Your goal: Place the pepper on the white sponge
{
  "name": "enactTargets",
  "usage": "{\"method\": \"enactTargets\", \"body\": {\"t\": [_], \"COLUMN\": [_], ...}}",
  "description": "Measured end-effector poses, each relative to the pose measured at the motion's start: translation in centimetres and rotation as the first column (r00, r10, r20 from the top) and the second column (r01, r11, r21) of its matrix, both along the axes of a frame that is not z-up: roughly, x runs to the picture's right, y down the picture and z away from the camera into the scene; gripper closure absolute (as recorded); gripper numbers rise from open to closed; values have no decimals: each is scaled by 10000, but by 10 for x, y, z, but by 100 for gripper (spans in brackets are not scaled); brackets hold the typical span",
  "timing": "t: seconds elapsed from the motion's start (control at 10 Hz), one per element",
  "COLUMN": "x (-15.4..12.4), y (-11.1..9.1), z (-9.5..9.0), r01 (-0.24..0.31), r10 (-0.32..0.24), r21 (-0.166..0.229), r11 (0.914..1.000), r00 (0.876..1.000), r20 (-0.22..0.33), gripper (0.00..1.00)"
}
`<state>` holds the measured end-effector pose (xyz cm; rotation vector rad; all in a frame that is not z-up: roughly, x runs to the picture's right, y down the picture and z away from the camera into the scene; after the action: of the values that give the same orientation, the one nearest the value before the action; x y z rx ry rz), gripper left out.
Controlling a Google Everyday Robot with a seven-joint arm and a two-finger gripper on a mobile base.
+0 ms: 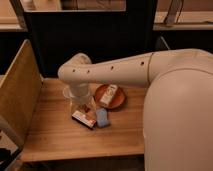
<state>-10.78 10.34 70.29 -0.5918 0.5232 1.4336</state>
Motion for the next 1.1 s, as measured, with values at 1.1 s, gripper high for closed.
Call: {"method": "enactTargets", "body": {"t": [1.1], "x": [-14], "y": [-24], "z": [24], "r01": [-2785], "r10": [2863], "r21": [733], "r11": [9576], "r00": [9484], "r20": [-1363], "gripper": [35]}}
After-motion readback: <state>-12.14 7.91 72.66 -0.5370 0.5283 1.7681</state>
